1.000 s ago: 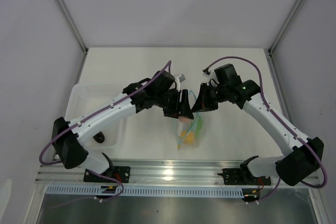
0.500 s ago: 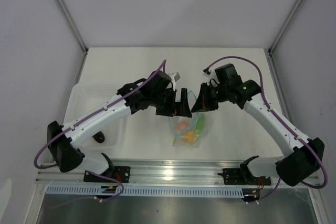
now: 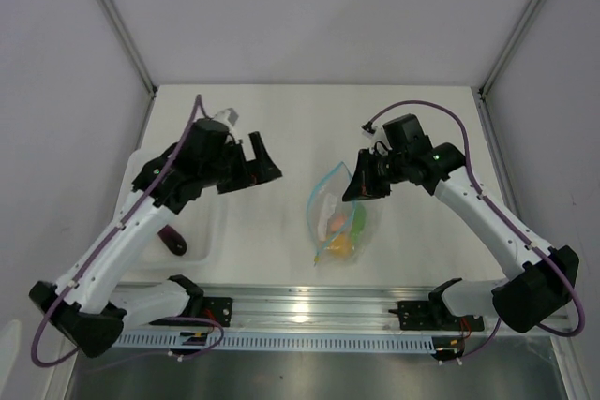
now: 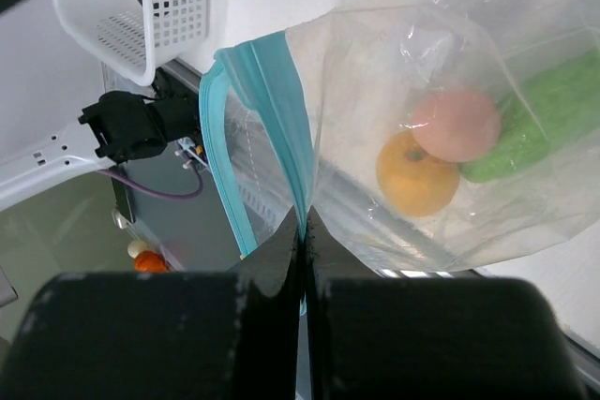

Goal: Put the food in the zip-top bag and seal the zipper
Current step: Place the fake food in the zipper food storage bag, then pick up the fake vegetable from the bin.

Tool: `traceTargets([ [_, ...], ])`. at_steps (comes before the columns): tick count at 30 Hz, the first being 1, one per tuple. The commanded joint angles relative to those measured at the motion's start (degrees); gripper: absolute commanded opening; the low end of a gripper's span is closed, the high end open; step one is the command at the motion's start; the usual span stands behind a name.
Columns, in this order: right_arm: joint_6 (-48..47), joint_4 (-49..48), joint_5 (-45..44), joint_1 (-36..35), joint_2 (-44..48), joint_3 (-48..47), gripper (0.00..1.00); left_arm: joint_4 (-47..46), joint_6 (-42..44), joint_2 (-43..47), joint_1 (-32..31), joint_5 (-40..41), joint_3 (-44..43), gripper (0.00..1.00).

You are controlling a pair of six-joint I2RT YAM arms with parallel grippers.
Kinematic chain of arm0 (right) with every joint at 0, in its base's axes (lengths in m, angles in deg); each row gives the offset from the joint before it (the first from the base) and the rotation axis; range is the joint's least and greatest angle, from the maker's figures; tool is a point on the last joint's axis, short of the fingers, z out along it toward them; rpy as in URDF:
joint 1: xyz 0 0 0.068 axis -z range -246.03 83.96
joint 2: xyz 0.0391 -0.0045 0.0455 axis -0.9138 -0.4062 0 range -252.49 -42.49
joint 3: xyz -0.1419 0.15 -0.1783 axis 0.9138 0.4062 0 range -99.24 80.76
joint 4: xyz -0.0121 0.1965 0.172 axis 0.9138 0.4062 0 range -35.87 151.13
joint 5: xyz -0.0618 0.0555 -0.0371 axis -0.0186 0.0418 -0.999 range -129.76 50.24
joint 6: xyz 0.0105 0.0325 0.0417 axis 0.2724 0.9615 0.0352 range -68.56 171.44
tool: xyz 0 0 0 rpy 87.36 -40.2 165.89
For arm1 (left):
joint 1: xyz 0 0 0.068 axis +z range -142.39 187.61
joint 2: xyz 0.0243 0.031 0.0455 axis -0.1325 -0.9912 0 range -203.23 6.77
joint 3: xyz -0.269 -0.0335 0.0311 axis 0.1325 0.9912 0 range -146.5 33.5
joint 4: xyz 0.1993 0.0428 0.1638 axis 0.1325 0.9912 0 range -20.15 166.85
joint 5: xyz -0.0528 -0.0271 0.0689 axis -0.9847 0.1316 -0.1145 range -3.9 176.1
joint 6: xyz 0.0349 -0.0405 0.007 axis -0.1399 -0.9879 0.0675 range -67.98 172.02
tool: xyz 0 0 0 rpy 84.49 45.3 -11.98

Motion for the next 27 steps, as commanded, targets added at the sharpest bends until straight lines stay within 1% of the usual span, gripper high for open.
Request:
traceTargets([
  [1, -1.4, -0.5, 1.2, -0.1, -0.3, 0.3, 0.00, 7.6, -1.5, 4.9, 9.1, 8.2, 3.2, 0.99],
  [2, -1.5, -0.6, 1.3, 0.0, -0.4, 0.3, 0.00, 8.7, -1.5, 5.5, 11.4, 8.9, 3.8, 1.00],
  [3, -1.8, -0.6, 1.3, 0.0, -0.5, 0.4, 0.00, 9.7, -1.0, 5.9, 15.7, 9.4, 5.4, 1.00],
  [5, -2.3, -0.8, 1.6, 0.1, -1.1, 0.7, 0.00, 11.2, 0.5, 7.2, 20.0, 10.7, 8.0, 0.99],
  [6, -2.6, -0.9, 1.6, 0.0, -1.2, 0.7, 0.00, 11.5, 1.0, 7.6, 24.3, 10.7, 8.7, 1.00],
  [8, -3.3, -0.9, 2.2, 0.2, -2.0, 0.8, 0.00, 11.5, 2.8, 8.6, 28.8, 9.5, 10.9, 1.00],
  [9, -3.5, -0.8, 2.3, 0.2, -2.3, 0.9, 0.00, 11.5, 3.3, 8.8, 33.5, 8.9, 12.4, 1.00],
  [10, -3.8, -0.8, 2.5, 0.3, -2.6, 1.0, 0.00, 11.3, 3.7, 9.1, 35.4, 8.4, 13.9, 0.99],
  [12, -4.3, -0.7, 3.2, 0.4, -3.2, 1.4, 0.00, 10.6, 4.9, 9.6, 41.6, 7.4, 16.4, 0.99],
  [13, -4.5, -0.7, 3.3, 0.4, -3.3, 1.5, 0.00, 10.6, 5.0, 9.7, 42.8, 7.6, 16.8, 0.99],
  [17, -5.3, -1.2, 4.1, 0.5, -4.5, 2.3, 0.00, 11.3, 4.7, 9.3, 45.6, 14.4, 18.3, 0.99],
  [18, -5.5, -1.1, 4.4, 0.5, -4.7, 2.5, 0.00, 11.5, 4.4, 8.8, 47.4, 15.2, 18.9, 0.99],
  [21, -5.8, -1.5, 4.7, 0.6, -5.5, 3.0, 0.00, 11.3, 2.9, 7.5, 50.0, 17.5, 20.4, 0.99],
  [25, -6.6, -1.8, 5.2, 0.7, -6.3, 3.5, 0.00, 11.1, -0.6, 4.6, 52.9, 17.8, 23.0, 1.00],
  [27, -7.1, -1.8, 5.4, 1.0, -6.9, 3.6, 0.00, 11.4, -3.9, 3.0, 53.7, 18.0, 24.5, 0.99],
])
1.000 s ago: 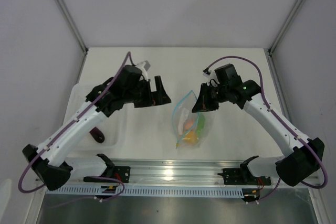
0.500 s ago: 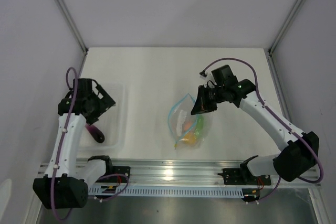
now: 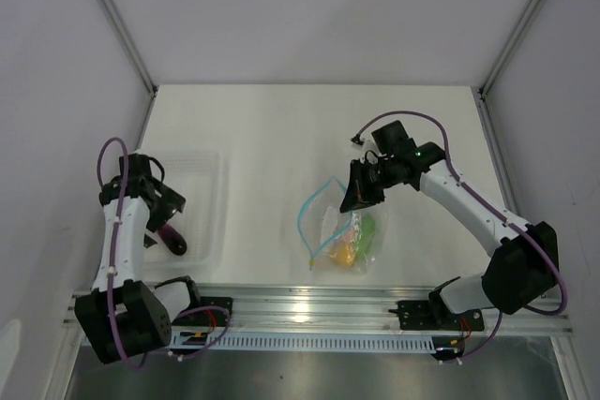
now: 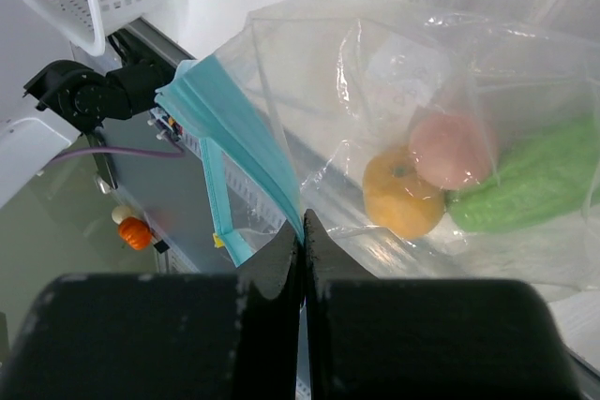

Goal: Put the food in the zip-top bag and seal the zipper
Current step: Pick up the fake vegetable from the bin.

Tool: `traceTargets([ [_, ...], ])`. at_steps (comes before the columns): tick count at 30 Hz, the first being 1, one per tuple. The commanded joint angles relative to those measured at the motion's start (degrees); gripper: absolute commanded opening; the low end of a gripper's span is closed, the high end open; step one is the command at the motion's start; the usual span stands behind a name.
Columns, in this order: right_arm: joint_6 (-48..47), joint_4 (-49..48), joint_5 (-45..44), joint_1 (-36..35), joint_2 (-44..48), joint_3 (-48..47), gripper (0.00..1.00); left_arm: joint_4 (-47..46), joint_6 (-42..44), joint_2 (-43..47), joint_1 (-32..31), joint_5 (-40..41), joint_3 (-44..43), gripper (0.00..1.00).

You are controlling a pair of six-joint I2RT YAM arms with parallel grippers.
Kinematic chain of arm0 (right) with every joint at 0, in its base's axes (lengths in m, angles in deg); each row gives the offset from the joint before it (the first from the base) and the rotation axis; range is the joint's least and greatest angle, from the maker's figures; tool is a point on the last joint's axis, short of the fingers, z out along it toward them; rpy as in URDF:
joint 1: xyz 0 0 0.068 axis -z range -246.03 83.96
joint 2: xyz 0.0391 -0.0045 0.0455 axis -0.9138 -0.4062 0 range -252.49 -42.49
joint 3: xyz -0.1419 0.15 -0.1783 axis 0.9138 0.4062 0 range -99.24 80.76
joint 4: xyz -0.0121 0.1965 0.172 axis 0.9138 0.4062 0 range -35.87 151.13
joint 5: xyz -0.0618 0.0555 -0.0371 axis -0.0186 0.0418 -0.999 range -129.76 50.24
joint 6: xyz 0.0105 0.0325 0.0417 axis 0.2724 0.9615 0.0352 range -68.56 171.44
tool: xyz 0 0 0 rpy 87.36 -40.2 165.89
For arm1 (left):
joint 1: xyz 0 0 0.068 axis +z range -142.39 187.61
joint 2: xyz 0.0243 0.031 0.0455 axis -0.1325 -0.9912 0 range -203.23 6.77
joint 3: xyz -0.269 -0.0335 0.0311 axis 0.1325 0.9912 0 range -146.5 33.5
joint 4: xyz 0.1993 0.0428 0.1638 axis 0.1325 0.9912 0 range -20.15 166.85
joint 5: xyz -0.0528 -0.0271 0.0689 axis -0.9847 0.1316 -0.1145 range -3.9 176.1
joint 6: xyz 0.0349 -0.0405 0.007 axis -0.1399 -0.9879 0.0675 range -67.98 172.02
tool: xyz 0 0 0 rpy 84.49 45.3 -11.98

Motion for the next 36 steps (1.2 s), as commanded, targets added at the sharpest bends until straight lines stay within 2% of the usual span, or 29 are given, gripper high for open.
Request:
traceTargets([
  [1, -2.1, -0.9, 1.4, 0.5, -1.1, 0.1, 0.00, -0.4, -5.1, -3.3, 1.5, 1.5, 2.2, 1.00],
  [14, -3.6, 0.2, 1.2, 2.0, -1.6, -0.3, 0.00, -5.3, -8.0, -15.5, 2.2, 4.1, 3.9, 1.00],
  [23, -2.9, 0.7, 0.0, 3.2, -0.6, -1.3, 0.00, -7.3, -8.6, -21.1, 2.3, 3.4, 4.5, 0.92],
  [31, -1.6, 1.3, -2.0, 3.6, 2.2, -1.3, 0.00, -11.0, -5.8, -19.3, 2.3, 1.2, 7.5, 0.60],
  [32, -1.5, 1.3, -2.3, 3.6, 2.4, -1.3, 0.00, -11.6, -5.2, -18.6, 2.3, 0.5, 8.0, 0.44],
  [35, -0.9, 1.0, -2.6, 3.6, 3.0, -1.3, 0.00, -14.5, -3.2, -14.0, 2.3, -3.6, 10.0, 0.17],
  [36, -0.7, 0.9, -2.8, 3.7, 3.2, -1.3, 0.00, -15.2, -2.8, -12.5, 2.3, -4.6, 10.3, 0.04],
])
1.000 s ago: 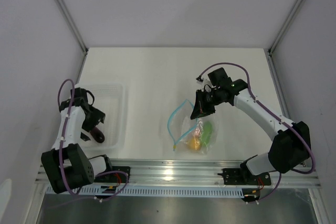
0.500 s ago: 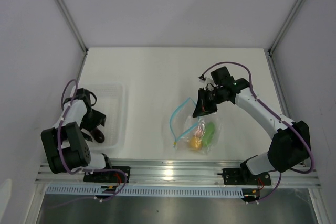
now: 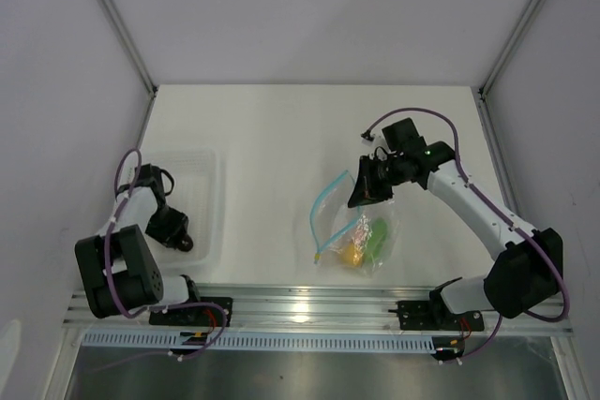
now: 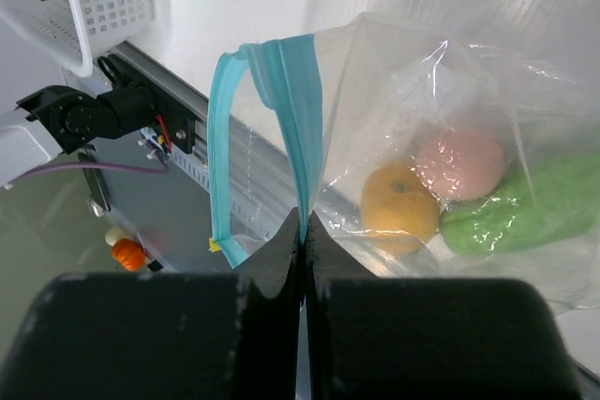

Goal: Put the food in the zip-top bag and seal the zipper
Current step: Pick up the fake vegetable from the bin.

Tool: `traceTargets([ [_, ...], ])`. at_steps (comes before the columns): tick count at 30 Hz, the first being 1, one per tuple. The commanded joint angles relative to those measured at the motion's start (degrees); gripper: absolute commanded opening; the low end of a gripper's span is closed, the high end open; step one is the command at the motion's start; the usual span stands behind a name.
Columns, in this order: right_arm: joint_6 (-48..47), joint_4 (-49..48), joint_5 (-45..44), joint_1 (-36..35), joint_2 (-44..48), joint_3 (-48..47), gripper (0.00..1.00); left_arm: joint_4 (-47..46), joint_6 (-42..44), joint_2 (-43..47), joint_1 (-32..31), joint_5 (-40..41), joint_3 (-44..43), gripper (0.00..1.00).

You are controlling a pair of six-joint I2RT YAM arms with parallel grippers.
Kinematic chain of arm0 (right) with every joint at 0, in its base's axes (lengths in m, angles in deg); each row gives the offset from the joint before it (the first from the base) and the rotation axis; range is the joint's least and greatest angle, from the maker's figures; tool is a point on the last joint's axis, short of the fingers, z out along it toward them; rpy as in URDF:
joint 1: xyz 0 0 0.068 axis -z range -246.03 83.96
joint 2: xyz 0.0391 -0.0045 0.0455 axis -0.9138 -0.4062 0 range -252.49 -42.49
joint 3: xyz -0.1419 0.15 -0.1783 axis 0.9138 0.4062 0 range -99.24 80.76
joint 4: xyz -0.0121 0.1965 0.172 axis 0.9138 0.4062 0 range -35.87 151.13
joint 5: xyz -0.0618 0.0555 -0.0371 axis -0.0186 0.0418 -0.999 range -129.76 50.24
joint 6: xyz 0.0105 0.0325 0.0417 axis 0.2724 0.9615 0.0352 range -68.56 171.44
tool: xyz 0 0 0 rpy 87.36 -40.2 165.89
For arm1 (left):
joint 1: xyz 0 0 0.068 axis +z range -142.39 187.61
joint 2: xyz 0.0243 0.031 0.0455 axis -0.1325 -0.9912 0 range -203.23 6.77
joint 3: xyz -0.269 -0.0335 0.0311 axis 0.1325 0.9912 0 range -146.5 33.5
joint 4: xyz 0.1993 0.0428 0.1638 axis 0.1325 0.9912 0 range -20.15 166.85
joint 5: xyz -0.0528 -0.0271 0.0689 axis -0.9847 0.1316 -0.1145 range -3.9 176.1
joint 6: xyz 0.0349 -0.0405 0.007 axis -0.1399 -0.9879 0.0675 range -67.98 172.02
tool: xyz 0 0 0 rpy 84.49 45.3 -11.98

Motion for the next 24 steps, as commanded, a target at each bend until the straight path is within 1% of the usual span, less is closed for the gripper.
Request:
traceTargets([
  [1, 1.6, -0.1, -1.2, 0.3, 2.1, -1.7, 0.00, -4.1, 2.7, 6.2, 0.3, -5.3, 1.6, 0.01],
  [3, 2.0, -0.3, -1.4, 0.5, 2.3, -2.0, 0.00, -4.5, 3.0, 9.8, 0.0, -7.5, 1.7, 0.01],
  [6, 2.8, -0.3, -1.6, 0.6, 2.4, -2.3, 0.00, -5.1, 3.0, 14.1, -2.3, -13.5, 0.4, 0.01],
  [7, 2.8, -0.3, -1.7, 0.6, 2.4, -2.4, 0.00, -5.3, 2.7, 14.9, -5.4, -14.8, -1.3, 0.01],
  [9, 2.9, 0.2, -1.9, 0.5, 2.2, -2.7, 0.00, -5.7, 1.5, 17.1, -9.5, -18.1, -3.6, 0.00],
  [10, 3.0, 0.3, -2.4, 0.5, 2.0, -2.9, 0.00, -6.3, 0.9, 17.7, -14.3, -19.3, -4.5, 0.01],
  [11, 3.1, 0.6, -2.5, 0.6, 1.9, -3.1, 0.00, -7.4, 0.6, 18.2, -16.5, -23.1, -6.3, 0.01],
  [12, 3.0, 0.7, -2.7, 0.5, 1.8, -3.3, 0.00, -10.8, -0.6, 19.4, -19.7, -25.3, -6.9, 0.01],
  [13, 3.1, 0.9, -3.1, 0.6, 1.7, -3.8, 0.00, -13.0, -1.1, 19.8, -24.7, -27.7, -7.3, 0.00],
  [14, 3.0, 1.1, -3.2, 0.5, 1.7, -4.2, 0.00, -15.1, -1.3, 20.2, -27.2, -29.8, -9.0, 0.01],
  [15, 3.1, 1.5, -3.3, 0.6, 1.6, -4.5, 0.00, -19.7, -1.2, 21.1, -32.3, -33.2, -9.8, 0.00],
  [17, 3.3, 1.8, -3.6, 0.6, 1.7, -5.2, 0.00, -23.2, -0.5, 21.2, -36.9, -36.0, -12.2, 0.01],
  [18, 3.5, 2.0, -3.7, 0.6, 2.1, -5.3, 0.00, -24.2, 0.5, 21.0, -39.2, -38.8, -14.1, 0.01],
  [19, 3.5, 2.1, -3.8, 0.6, 2.1, -5.4, 0.00, -25.5, 0.9, 19.9, -42.8, -40.3, -16.2, 0.01],
  [20, 3.5, 2.5, -4.2, 0.6, 2.3, -5.6, 0.00, -25.7, 1.2, 19.1, -44.2, -42.0, -16.9, 0.01],
  [21, 3.5, 2.6, -4.4, 0.6, 2.5, -5.4, 0.00, -25.4, 2.2, 18.4, -46.9, -43.2, -18.8, 0.01],
  [22, 3.5, 2.6, -4.6, 0.5, 2.6, -5.4, 0.00, -21.2, 2.8, 18.0, -48.0, -41.2, -20.9, 0.01],
  [23, 3.5, 2.9, -4.8, 0.6, 2.7, -5.3, 0.00, -19.4, 3.2, 18.5, -48.9, -38.8, -21.7, 0.01],
  [24, 3.5, 3.3, -5.3, 0.6, 2.8, -5.4, 0.00, -19.7, 3.2, 19.3, -50.1, -37.9, -20.9, 0.00],
])
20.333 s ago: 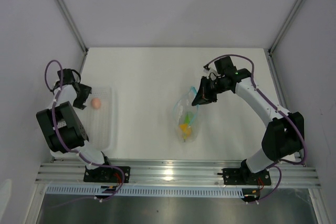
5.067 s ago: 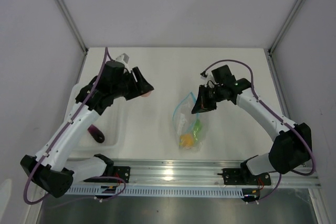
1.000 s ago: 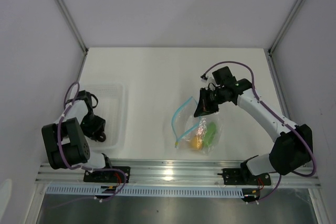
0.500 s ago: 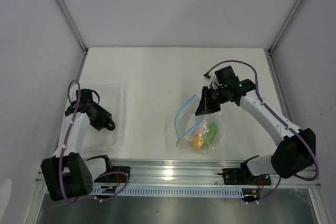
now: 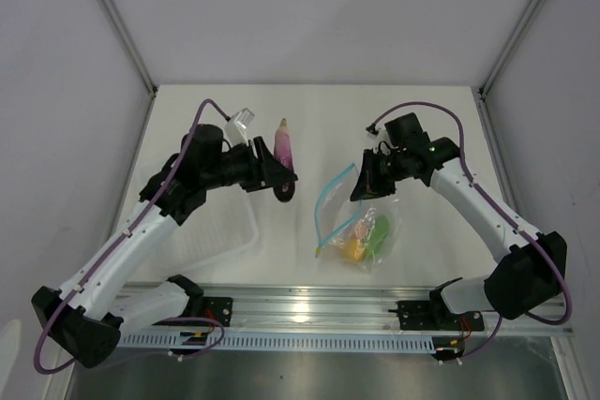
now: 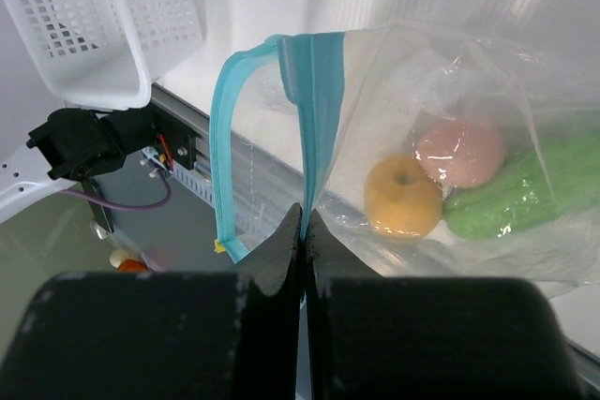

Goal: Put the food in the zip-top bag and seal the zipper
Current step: Pick up the fake vegetable from the bin, then place the fake vegetable in the zipper food storage bag.

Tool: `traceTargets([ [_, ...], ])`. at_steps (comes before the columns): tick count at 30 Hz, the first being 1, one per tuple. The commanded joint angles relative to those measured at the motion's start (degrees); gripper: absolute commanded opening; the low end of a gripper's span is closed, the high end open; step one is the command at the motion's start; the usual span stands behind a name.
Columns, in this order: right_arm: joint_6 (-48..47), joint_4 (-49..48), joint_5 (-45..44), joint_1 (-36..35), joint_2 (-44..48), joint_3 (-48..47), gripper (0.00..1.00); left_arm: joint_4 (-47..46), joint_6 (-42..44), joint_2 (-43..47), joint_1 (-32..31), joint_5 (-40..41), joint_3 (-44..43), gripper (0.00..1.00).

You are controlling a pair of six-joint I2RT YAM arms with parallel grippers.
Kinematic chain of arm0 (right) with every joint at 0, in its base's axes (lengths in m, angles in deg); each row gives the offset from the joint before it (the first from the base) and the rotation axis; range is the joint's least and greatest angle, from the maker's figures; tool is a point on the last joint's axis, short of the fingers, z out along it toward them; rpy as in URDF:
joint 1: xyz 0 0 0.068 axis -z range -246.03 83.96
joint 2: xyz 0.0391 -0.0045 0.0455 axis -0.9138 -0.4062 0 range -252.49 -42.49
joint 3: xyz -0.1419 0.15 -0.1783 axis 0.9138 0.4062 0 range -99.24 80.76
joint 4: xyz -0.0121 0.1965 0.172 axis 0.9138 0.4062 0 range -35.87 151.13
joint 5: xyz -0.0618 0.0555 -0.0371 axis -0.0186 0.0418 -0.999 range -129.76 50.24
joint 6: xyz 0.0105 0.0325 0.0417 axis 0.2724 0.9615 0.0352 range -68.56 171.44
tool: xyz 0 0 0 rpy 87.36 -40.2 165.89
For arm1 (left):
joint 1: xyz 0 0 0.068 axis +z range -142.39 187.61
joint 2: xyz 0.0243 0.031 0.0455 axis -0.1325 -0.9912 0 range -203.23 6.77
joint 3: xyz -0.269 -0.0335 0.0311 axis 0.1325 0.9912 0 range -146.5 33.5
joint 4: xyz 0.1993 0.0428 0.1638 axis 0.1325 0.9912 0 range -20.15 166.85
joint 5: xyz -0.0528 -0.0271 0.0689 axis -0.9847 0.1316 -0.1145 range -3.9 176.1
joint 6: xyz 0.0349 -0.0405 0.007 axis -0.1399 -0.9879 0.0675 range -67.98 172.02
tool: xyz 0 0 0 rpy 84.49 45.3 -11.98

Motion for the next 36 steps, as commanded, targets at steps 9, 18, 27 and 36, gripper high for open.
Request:
traceTargets([
  [9, 0.7, 1.6, -1.3, 0.2, 4.0, -3.0, 0.00, -8.7, 0.1, -5.7, -10.3, -18.5, -1.4, 0.01],
  [18, 0.0, 2.5, -2.2, 0.2, 6.5, -3.2, 0.00, 3.2, 3.8, -16.5, -14.7, -19.5, -8.3, 0.00],
  [27, 0.1, 1.5, -1.0, 0.2, 9.1, -0.4, 0.00, 12.8, 4.7, -25.8, -16.3, -21.3, -12.3, 0.01],
  [36, 0.7, 0.5, -0.3, -1.5, 10.3, 0.8, 0.00, 18.3, 1.8, -31.4, -16.6, -16.5, -19.9, 0.05],
])
